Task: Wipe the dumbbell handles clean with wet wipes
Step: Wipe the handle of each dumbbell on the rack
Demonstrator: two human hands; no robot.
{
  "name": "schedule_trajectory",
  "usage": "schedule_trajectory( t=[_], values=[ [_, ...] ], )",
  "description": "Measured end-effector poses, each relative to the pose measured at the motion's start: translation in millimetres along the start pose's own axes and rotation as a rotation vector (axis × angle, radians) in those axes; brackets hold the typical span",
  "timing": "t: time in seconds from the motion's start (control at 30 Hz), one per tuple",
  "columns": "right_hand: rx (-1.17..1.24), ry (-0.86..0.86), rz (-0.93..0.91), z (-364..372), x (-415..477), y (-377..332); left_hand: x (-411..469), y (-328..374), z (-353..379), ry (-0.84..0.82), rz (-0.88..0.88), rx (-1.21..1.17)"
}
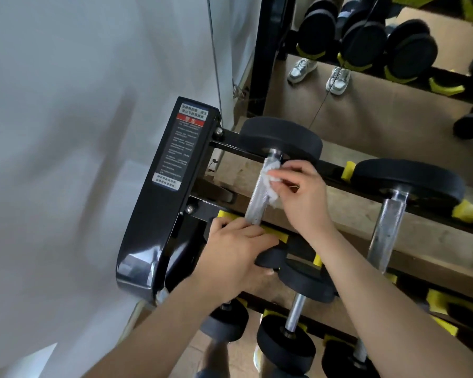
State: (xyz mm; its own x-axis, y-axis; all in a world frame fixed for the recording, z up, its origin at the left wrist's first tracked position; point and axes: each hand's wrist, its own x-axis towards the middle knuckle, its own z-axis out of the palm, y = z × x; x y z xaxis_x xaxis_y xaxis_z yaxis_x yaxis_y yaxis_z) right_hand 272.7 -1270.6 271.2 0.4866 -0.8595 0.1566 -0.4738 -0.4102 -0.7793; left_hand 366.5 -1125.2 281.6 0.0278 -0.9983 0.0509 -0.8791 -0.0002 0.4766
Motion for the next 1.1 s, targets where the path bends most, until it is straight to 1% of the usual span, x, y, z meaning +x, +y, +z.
schedule_trajectory(
  t=[0.03, 0.07, 0.1, 0.17, 0.2, 0.23, 0.3, 0.33, 0.37, 0.4, 0.43, 0.5, 0.53, 0.57, 0.6, 0.67, 0.7, 0.77, 0.8, 0.87, 0.93, 1.0, 1.03, 1.1],
  values=[
    [0.033, 0.038, 0.041, 3.2, -1.2, -3.1, -1.1, -5.1, -2.7, 0.006, -0.005, -0.044],
    [0.042, 0.019, 0.068, 5.5, -6.5, -7.0, -2.0, -9.8, -5.0, 0.010, -0.011, -0.083],
    [0.036, -0.046, 0.071, 7.0, -14.3, -10.8, -2.5, -13.7, -6.8, 0.011, -0.013, -0.113],
    [-0.006, -0.208, 0.020, 9.5, -27.4, -12.5, -3.4, -20.8, -8.9, 0.012, -0.008, -0.163],
    [-0.044, -0.236, -0.024, 9.1, -28.3, -11.4, -2.9, -23.6, -9.0, 0.018, -0.004, -0.188],
    [-0.085, -0.205, -0.066, 8.9, -23.8, -8.5, -1.8, -25.7, -8.4, 0.035, 0.002, -0.203],
    [-0.102, -0.062, -0.092, 10.3, -11.2, -5.5, -2.1, -28.8, -6.0, 0.074, 0.014, -0.244],
    [-0.070, -0.009, -0.057, 11.8, -9.8, -5.5, -3.5, -31.2, -5.1, 0.092, 0.013, -0.281],
    [-0.021, 0.006, -0.009, 13.0, -12.1, -6.9, -4.1, -34.5, -4.9, 0.115, 0.007, -0.329],
    [0.027, -0.022, 0.044, 13.7, -17.5, -8.6, -3.3, -38.9, -4.0, 0.136, 0.004, -0.370],
    [0.068, -0.094, 0.111, 13.5, -25.9, -10.5, -2.9, -41.9, -3.6, 0.146, -0.001, -0.411],
    [0.144, -0.294, 0.255, 8.6, -39.5, -14.5, -4.7, -42.1, -1.9, 0.160, -0.001, -0.456],
    [0.175, -0.359, 0.307, 5.6, -40.5, -15.3, -4.1, -40.0, -0.8, 0.184, 0.008, -0.460],
    [0.191, -0.364, 0.335, 4.0, -39.2, -16.4, -3.8, -37.5, 0.1, 0.218, 0.005, -0.490],
    [0.187, -0.307, 0.337, 4.3, -36.3, -17.0, -3.2, -35.1, 0.3, 0.259, -0.024, -0.563],
    [0.112, -0.057, 0.318, 6.3, -28.2, -16.7, 10.1, -35.8, -0.9, 0.322, -0.082, -0.731],
    [0.088, 0.052, 0.328, 7.6, -25.0, -17.6, 16.6, -36.5, -1.1, 0.302, -0.042, -0.753],
    [0.124, 0.163, 0.372, 11.6, -20.7, -18.5, 23.2, -33.7, -3.7, 0.257, 0.075, -0.614],
    [0.152, 0.189, 0.402, 14.0, -19.6, -19.5, 24.3, -33.8, -4.0, 0.237, 0.079, -0.553],
    [0.199, 0.223, 0.445, 19.9, -12.6, -22.1, 21.0, -33.9, -3.8, 0.179, -0.044, -0.487],
    [0.227, 0.322, 0.472, 27.3, 0.5, -25.1, 18.3, -31.9, -6.0, 0.098, -0.162, -0.390],
    [0.223, 0.393, 0.509, 29.6, 8.0, -26.4, 16.3, -25.7, -8.1, 0.070, -0.137, -0.288],
    [0.195, 0.381, 0.541, 28.5, 5.8, -25.0, 14.3, -20.1, -10.0, 0.050, -0.086, -0.226],
    [0.158, 0.243, 0.620, 24.9, -10.3, -26.6, 3.7, -9.0, -9.1, -0.048, 0.057, -0.082]
  ],
)
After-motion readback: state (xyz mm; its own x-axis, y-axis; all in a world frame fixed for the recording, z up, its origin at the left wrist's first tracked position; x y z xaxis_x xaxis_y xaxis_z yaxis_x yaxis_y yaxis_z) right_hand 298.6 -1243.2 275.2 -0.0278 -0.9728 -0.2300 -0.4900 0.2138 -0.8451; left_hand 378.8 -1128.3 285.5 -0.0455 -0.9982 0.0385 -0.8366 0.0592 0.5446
